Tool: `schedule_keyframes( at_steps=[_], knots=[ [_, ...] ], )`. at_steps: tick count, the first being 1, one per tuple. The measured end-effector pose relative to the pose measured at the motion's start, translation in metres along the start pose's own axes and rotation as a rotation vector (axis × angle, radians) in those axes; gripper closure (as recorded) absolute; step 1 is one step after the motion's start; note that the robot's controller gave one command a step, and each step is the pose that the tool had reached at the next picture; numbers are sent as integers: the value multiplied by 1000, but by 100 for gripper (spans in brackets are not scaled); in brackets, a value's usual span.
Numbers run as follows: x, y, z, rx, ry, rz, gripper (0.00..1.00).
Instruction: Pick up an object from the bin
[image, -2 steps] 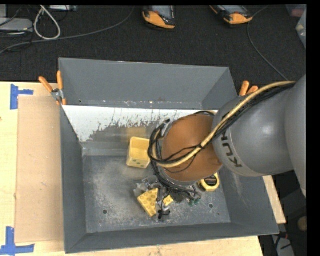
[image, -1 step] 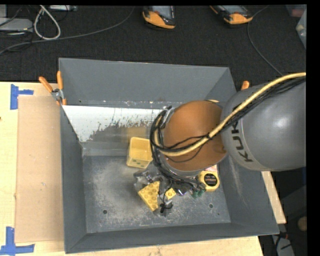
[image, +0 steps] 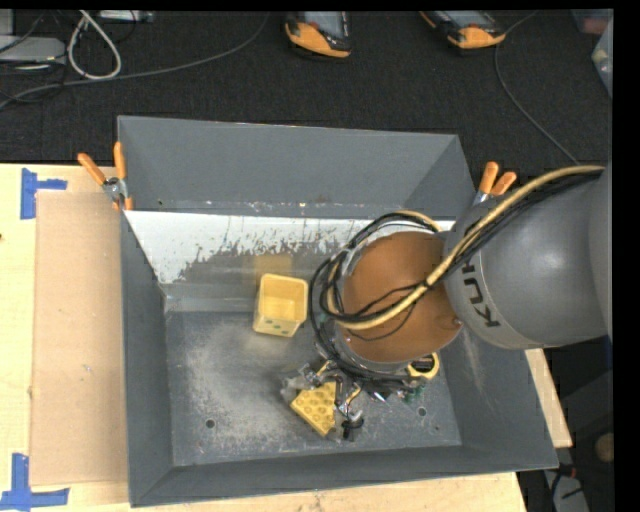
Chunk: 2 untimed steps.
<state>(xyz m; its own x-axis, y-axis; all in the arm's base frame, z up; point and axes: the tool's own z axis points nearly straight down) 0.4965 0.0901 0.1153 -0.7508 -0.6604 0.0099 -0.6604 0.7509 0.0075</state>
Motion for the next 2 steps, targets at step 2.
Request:
schedule_keyframes(
  at_steps=[2],
  knots=[
    [24,-37,-40,-4,0,107,100]
  ],
)
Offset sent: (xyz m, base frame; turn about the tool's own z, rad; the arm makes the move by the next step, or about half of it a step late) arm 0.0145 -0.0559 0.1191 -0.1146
